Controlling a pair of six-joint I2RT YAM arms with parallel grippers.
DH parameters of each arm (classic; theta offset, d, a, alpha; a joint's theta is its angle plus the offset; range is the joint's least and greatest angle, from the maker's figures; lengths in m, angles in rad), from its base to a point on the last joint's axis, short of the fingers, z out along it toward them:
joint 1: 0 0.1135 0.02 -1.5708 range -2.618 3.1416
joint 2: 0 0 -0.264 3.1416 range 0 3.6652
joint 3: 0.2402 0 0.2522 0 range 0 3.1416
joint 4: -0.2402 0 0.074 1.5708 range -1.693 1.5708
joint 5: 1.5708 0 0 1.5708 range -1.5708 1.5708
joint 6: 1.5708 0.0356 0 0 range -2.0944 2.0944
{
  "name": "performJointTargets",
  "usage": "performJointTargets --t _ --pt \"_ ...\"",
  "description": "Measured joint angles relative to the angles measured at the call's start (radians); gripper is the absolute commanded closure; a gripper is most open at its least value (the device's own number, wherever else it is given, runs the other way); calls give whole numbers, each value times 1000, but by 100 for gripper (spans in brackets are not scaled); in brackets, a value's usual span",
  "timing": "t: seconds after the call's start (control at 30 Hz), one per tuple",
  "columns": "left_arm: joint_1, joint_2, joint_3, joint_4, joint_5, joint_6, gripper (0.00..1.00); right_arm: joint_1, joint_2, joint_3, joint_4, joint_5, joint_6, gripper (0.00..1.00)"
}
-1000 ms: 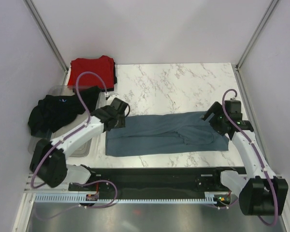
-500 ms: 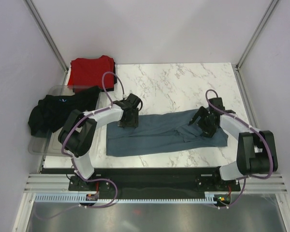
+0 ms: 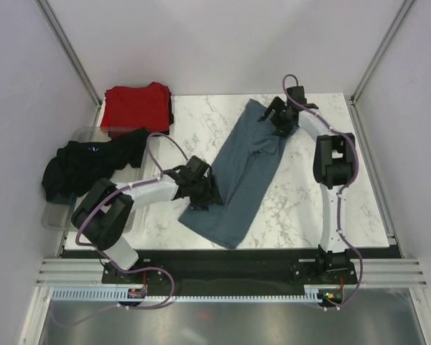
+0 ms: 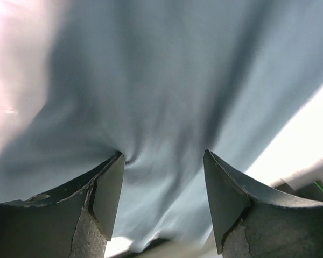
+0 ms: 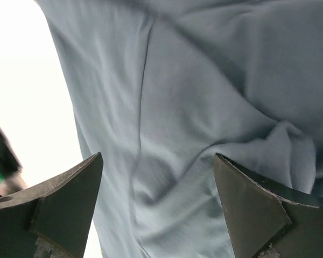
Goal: Fold and stack the t-shirts
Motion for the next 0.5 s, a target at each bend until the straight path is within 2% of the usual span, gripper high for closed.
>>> performJointTargets --t 0.13,0.23,0.33,0.5 --pt "-122 72 34 84 150 -113 31 59 248 374 26 -44 -7 7" --pt "-189 116 64 119 216 -171 29 104 382 566 73 -93 16 5" --pt "-200 116 64 108 240 -204 30 131 422 594 162 -125 46 3" --pt "-190 111 64 89 248 -212 31 138 410 550 224 -130 63 3"
